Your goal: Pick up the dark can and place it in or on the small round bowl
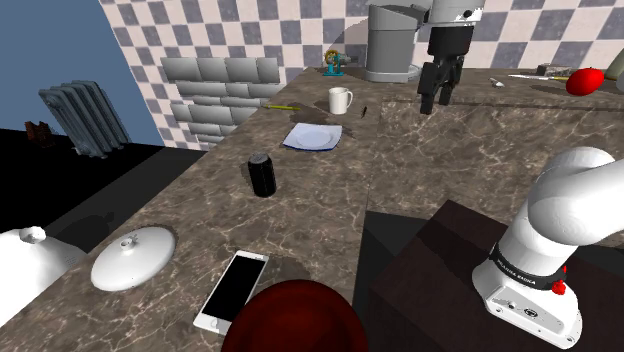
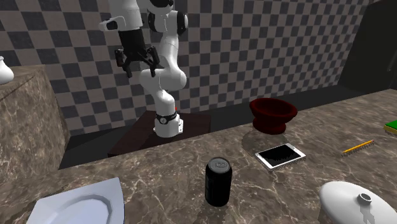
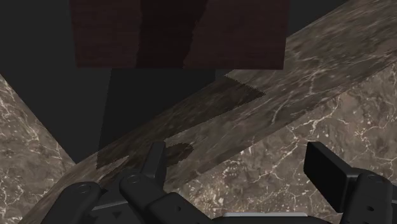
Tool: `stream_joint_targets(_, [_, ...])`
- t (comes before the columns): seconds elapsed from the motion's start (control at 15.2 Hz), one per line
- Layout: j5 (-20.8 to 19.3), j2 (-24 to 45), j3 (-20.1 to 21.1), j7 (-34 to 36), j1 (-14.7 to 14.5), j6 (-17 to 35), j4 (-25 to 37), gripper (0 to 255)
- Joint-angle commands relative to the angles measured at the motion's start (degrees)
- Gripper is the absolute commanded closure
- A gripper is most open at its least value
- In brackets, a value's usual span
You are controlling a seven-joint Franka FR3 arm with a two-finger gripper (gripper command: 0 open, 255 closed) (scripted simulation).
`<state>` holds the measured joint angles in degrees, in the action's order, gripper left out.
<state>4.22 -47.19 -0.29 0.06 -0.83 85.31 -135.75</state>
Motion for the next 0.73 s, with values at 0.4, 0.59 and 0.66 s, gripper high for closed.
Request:
stream_joint_targets(0.4, [3.43,8.84,6.21,6.30,-1.51,7.34,2.68,0])
stream_joint_targets(0.59, [4.35,13.93,9.14,9.44,-2.03,10.68,5.03,0])
stream_joint_targets(0.66, [4.53,15.71,10.09,10.50,-2.17,11.73,5.96,0])
